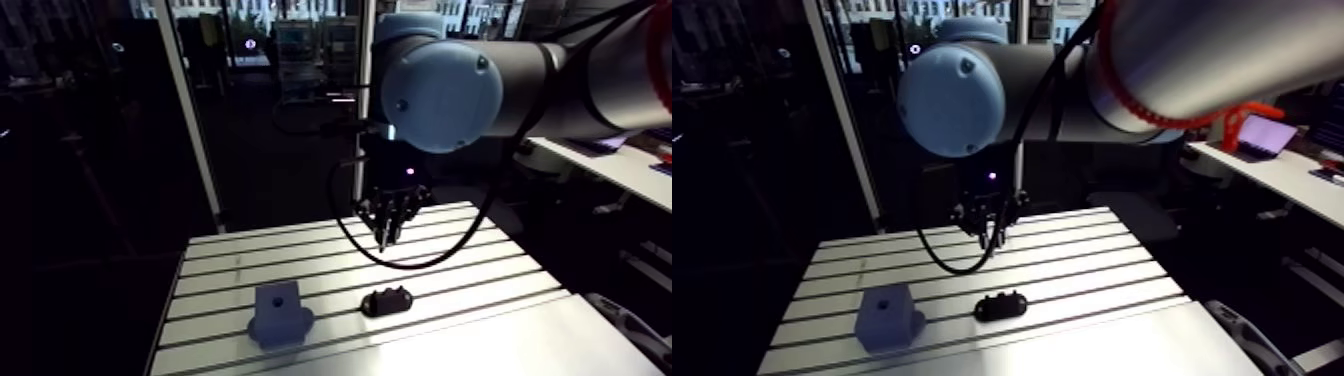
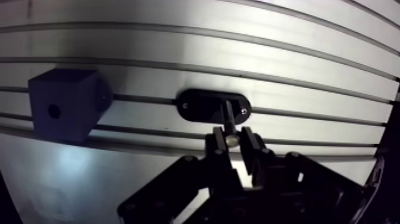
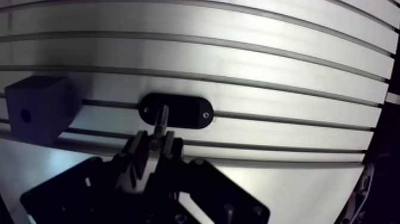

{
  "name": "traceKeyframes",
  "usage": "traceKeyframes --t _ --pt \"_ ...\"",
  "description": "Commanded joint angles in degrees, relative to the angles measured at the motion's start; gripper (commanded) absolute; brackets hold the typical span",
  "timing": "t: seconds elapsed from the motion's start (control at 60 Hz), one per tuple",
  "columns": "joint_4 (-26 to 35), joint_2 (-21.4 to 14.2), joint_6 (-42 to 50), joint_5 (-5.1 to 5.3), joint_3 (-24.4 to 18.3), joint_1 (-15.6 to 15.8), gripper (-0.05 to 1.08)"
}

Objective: Pick up the M10 bolt and insert it into the hex recess until seated.

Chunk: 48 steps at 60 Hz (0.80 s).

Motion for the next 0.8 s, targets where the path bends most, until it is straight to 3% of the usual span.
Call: traceKeyframes --t 0.017,0.267,0.55,0.633,0.65,0.667,0.683,0.7,0.717,0.8 --pt "8.39 -1.96 1.57 0.32 -5.19 0.59 1.08" --pt "12.33 -1.80 1.49 0.32 -8.48 1.78 1.08" --pt "21.61 0.55 1.26 -0.02 -16.13 8.71 1.08" --pt "27.02 3.82 0.87 -0.53 -19.94 12.03 1.08" --pt "28.75 4.73 0.87 -1.15 -21.12 13.25 1.08" --pt "28.75 4.73 0.87 -1.15 -21.12 13.25 1.08" --pt "30.05 5.62 0.94 -2.07 -22.05 14.55 1.08" --pt "30.05 5.62 0.94 -2.07 -22.05 14.55 1.08" --pt "30.92 6.50 1.03 -3.03 -22.78 15.94 1.08" --pt "31.54 8.01 1.38 -3.52 -24.35 18.04 1.08"
